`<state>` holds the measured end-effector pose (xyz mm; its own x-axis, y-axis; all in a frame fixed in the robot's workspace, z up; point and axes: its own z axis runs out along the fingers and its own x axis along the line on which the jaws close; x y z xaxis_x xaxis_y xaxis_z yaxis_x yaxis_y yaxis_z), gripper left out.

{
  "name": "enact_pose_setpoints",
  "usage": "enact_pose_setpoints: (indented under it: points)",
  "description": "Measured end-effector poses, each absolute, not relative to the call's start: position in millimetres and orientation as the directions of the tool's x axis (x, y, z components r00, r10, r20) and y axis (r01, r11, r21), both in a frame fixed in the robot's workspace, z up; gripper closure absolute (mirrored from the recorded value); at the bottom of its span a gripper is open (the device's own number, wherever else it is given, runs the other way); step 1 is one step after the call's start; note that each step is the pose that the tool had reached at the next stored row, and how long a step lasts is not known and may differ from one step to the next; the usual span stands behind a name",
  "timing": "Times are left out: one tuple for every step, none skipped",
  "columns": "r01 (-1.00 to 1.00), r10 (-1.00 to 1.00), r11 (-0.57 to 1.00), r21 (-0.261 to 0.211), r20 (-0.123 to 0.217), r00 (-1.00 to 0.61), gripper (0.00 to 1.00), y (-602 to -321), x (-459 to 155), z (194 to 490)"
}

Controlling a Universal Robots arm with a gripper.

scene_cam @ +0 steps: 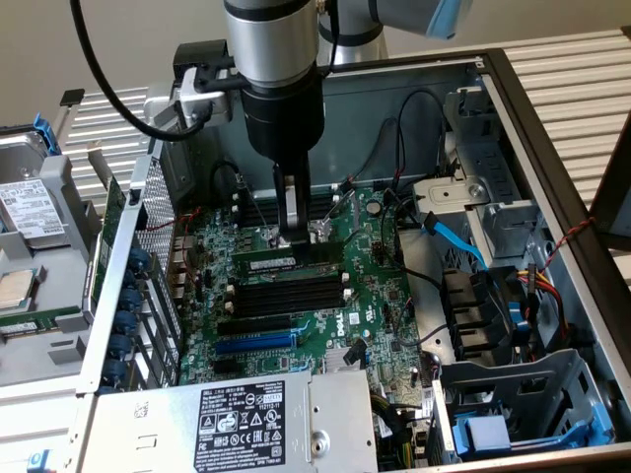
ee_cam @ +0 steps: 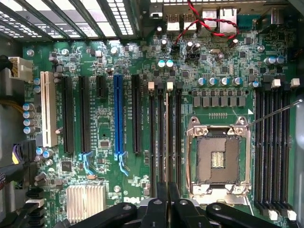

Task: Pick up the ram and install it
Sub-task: 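Insert the ram into the slot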

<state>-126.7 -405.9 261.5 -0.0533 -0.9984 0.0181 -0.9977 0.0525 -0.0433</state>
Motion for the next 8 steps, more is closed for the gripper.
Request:
enact_pose_setpoints:
  points:
    - [-0.998,-0.998,0.053,-0.043,0.018,-0.053,0.87,-407.3,-126.7,261.1]
    - [-0.998,-0.998,0.053,-0.043,0.018,-0.053,0.87,-408.0,-126.7,260.9]
    - [-0.998,-0.998,0.053,-0.043,0.018,-0.053,0.87,-408.6,-126.7,260.7]
    - [-0.998,-0.998,0.053,-0.043,0.018,-0.053,0.87,-408.9,-126.8,260.3]
    - [-0.998,-0.998,0.053,-0.042,0.018,-0.053,0.87,-409.2,-126.7,260.0]
    - [-0.998,-0.998,0.053,-0.042,0.018,-0.053,0.87,-409.7,-126.8,259.7]
    - [-0.998,-0.998,0.053,-0.043,0.018,-0.054,0.87,-410.0,-126.9,259.1]
    - [-0.998,-0.998,0.053,-0.042,0.018,-0.053,0.87,-410.3,-126.9,258.5]
